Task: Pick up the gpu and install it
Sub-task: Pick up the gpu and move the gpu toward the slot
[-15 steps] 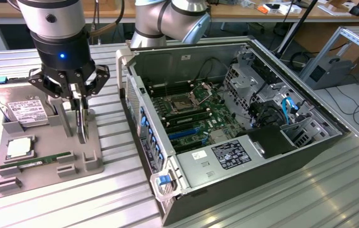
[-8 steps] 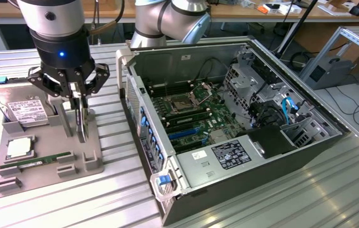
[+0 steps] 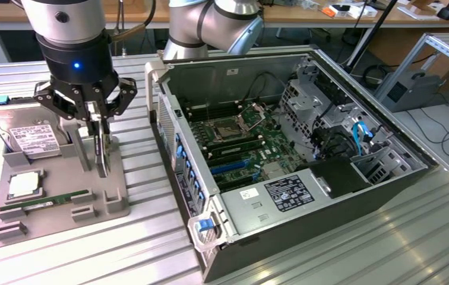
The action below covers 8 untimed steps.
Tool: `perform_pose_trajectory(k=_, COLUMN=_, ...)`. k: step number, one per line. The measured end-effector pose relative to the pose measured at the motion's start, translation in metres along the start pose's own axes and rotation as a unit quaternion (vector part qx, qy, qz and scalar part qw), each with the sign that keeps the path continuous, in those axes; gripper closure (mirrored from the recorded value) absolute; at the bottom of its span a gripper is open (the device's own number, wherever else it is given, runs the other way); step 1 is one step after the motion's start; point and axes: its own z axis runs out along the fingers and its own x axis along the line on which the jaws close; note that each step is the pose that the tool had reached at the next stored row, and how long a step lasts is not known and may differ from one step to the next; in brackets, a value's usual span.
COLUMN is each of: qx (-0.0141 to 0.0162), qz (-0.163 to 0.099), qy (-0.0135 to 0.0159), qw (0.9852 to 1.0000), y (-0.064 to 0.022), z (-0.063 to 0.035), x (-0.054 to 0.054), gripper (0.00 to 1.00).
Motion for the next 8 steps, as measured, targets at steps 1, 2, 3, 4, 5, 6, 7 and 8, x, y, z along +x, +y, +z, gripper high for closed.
perform_pose_trajectory(k=1, qx=0.0, qz=0.0, qy=0.0, qw=1.0, y=0.0, z=-0.0004, x=0.0, gripper=0.73)
perform_pose_trajectory(k=2, qx=0.0, qz=0.0, qy=0.0, qw=1.0, y=0.0, z=-0.0009, x=0.0, gripper=0.73)
perform_pose_trajectory(k=3, qx=-0.0001, qz=0.0, qy=0.0, qw=1.0, y=0.0, z=-0.0012, x=0.0, gripper=0.73)
perform_pose_trajectory(k=4, qx=-0.0001, qz=0.0, qy=0.0, qw=1.0, y=0.0001, z=-0.0017, x=-0.0001, gripper=0.73)
perform_pose_trajectory(k=5, qx=-0.0001, qz=0.0, qy=0.0, qw=1.0, y=0.0001, z=-0.002, x=0.0, gripper=0.73)
perform_pose_trajectory(k=6, qx=-0.0002, qz=0.0, qy=0.0, qw=1.0, y=0.0001, z=-0.0021, x=0.0, gripper=0.73)
perform_pose_trajectory(k=7, qx=-0.0002, qz=0.0, qy=0.0001, qw=1.0, y=0.0001, z=-0.0023, x=0.0, gripper=0.73)
perform_pose_trajectory(k=8, qx=-0.0003, qz=0.0, qy=0.0, qw=1.0, y=0.0001, z=-0.0024, x=-0.0001, gripper=0.73)
